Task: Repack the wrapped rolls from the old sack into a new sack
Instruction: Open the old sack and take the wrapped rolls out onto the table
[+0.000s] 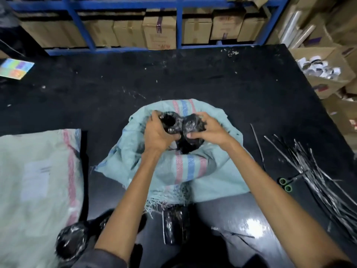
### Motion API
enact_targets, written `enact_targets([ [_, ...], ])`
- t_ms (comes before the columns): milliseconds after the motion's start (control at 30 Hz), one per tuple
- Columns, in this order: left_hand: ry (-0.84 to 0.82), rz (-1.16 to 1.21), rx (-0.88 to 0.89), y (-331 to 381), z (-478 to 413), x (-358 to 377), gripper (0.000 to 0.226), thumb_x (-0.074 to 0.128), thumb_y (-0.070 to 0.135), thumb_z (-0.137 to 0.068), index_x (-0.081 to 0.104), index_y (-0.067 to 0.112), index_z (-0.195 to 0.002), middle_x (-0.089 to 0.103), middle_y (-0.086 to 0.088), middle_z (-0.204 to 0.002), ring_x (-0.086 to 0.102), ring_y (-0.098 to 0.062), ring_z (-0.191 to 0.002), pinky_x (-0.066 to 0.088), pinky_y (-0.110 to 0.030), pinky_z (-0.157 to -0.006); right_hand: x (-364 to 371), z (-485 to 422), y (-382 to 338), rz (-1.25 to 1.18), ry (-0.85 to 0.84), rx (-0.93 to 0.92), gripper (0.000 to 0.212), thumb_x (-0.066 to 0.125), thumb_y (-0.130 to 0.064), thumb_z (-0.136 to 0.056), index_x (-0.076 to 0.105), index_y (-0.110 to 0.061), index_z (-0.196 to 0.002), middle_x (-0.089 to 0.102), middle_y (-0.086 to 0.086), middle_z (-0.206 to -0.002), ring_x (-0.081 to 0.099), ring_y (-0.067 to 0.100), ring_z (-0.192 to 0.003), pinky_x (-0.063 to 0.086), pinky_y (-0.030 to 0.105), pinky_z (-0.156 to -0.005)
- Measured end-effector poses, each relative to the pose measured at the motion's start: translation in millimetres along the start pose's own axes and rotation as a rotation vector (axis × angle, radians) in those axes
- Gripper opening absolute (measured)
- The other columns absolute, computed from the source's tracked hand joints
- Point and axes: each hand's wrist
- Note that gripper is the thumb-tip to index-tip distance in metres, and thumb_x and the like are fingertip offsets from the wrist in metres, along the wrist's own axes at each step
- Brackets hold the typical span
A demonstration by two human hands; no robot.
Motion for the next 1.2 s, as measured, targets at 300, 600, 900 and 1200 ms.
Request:
enact_targets([
  [300,-0.024,0.227,0.151,14.6,136.3,-133.0,0.086,0.092,0.061,-0.046,0.062,0.024,-0.118,0.068,0.011,-0.11,0.065,-0.003,-0.101,0.055,-0.03,-0.092,8.7,166.8,-75.0,-0.282,-0.238,-0.068,0.06,0.079,-0.035,-0.078,0.061,-0.023,-0.134,0.069,0.007,-0.128,0.065,0.023,-0.12,0.044,0.043,-0.112],
  [600,-0.375,0.054,-0.032,-77.5,287.7,-150.3,0.092,0.097,0.047,-0.048,0.058,0.024,-0.128,0.064,0.009,-0.121,0.059,-0.009,-0.114,0.044,-0.013,-0.084,92.8,299.6,-19.5,-0.079,-0.513,0.342,0.048,0.071,-0.033,-0.088,0.058,-0.025,-0.133,0.059,-0.014,-0.127,0.05,0.001,-0.124,0.032,0.016,-0.099],
  [900,-0.267,-0.161,0.015,-112.9,323.6,-99.6,0.1,0.096,0.039,-0.055,0.042,0.019,-0.137,0.056,-0.005,-0.134,0.06,-0.025,-0.114,0.051,-0.035,-0.091,198.5,326.5,100.3,0.552,-0.369,0.307,0.109,0.093,-0.043,-0.052,0.04,-0.03,-0.146,0.048,0.003,-0.149,0.048,0.024,-0.134,0.041,0.033,-0.11],
  [1200,-0.227,-0.222,0.041,-115.7,299.7,-75.0,0.102,0.096,0.03,-0.06,0.035,0.011,-0.14,0.051,-0.012,-0.136,0.057,-0.03,-0.119,0.053,-0.039,-0.089,266.3,337.1,107.7,0.736,-0.131,0.058,0.108,0.093,-0.035,-0.059,0.034,-0.014,-0.146,0.036,0.007,-0.14,0.045,0.027,-0.124,0.046,0.039,-0.106],
])
Point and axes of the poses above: each hand's wrist, its own z-axis away from the middle knuckle, its own x-axis out of the palm, y = z × x
